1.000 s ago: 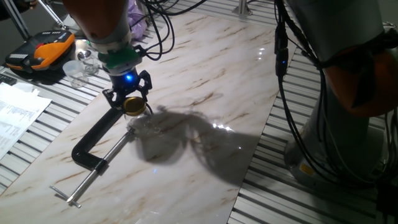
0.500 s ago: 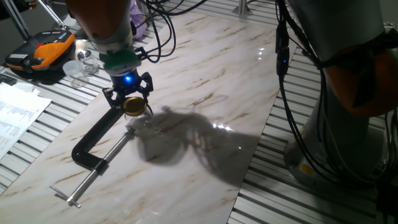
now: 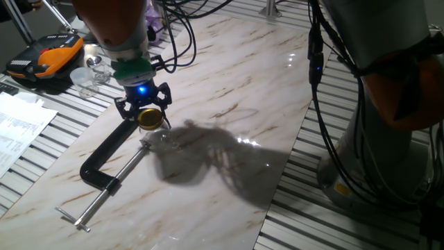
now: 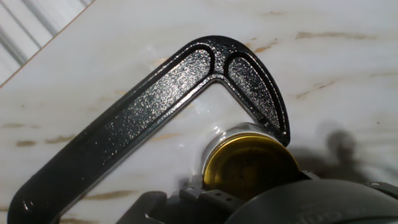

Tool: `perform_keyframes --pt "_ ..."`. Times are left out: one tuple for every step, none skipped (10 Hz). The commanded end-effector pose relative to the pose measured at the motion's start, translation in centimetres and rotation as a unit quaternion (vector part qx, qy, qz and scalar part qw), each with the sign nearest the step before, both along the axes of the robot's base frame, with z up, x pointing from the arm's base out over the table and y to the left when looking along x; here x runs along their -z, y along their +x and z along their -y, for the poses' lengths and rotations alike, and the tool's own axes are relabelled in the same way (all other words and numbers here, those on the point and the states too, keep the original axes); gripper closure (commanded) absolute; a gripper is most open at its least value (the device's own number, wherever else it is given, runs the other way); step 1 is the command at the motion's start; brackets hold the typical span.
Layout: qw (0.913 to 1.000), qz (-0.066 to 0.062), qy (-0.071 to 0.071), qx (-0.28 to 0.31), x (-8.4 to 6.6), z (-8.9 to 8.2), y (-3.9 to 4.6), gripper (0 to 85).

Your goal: Screw the lid onto the jar

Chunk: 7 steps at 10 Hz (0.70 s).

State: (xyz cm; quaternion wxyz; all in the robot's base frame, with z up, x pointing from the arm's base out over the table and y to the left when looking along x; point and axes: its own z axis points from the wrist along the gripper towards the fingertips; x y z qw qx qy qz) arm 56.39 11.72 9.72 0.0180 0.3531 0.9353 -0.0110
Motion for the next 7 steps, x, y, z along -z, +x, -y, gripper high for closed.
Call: perform_keyframes --pt "0.9999 0.000 0.000 0.010 0.12 0.01 -0.04 68.0" --pt "0.9998 0.002 -0.001 0.021 0.17 0.05 -0.06 68.0" --pt "0.9994 0.003 -0.004 0.035 0.22 0.10 -0.03 68.0" --pt "0.9989 0.004 -0.009 0.046 0.23 0.11 -0.03 68.0" --pt "0.9981 0.006 -0.007 0.061 0.23 0.12 -0.03 68.0" --pt "0.9974 0.006 -0.005 0.071 0.24 0.15 -0.04 68.0" --pt "0.9965 0.007 -0.004 0.083 0.26 0.17 -0.03 68.0"
